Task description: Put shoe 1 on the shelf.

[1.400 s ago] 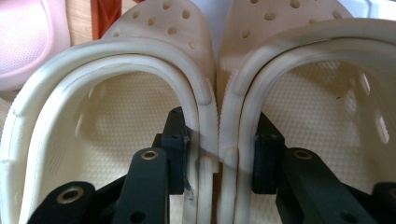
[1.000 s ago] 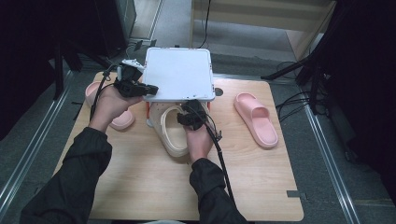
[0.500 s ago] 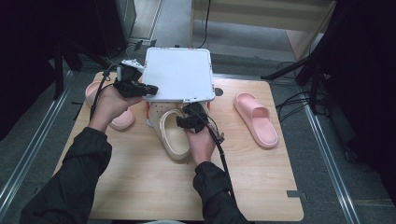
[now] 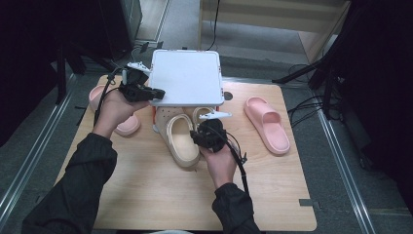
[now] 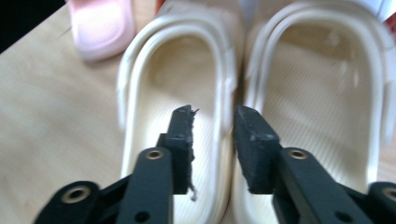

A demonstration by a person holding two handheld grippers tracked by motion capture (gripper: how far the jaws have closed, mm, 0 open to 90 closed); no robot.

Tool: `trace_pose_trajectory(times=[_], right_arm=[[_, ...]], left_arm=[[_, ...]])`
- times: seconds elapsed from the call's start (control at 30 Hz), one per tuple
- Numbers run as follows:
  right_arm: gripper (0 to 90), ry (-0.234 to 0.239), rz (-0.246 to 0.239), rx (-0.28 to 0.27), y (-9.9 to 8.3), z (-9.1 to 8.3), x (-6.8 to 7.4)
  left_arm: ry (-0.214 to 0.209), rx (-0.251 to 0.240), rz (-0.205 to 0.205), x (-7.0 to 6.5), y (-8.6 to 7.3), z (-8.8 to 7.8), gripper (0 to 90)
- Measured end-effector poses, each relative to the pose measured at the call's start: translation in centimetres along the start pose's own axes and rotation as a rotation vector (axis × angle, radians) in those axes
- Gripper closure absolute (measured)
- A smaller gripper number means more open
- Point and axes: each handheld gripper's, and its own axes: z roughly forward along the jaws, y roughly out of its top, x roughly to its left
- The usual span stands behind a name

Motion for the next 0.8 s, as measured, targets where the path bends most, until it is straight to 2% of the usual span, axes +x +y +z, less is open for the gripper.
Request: trace_pose_trajectory(times=[0.27, 0.57, 0.67, 0.8], right_arm=[[82.3, 0.076, -0.039, 0.030, -3.4, -1.2, 1.7], [90.0, 0.092, -0.064, 0.059, -7.0, -1.2, 2.5], [90.0, 0.124, -0.074, 0.085, -7.7, -0.9, 2.6], [90.0, 0.100, -0.118, 0.143, -8.5, 0.2, 2.8]], left_arm=[[0.000, 0.001, -0.001, 0.0, 0.0, 0.0, 86.9], [-0.001, 0.002, -0.002, 0.0, 0.0, -0.1, 87.7], [0.002, 0.002, -0.002, 0.0, 0.0, -0.1, 87.8], [0.004, 0.000, 0.002, -0.1, -0.1, 0.0, 88.4]])
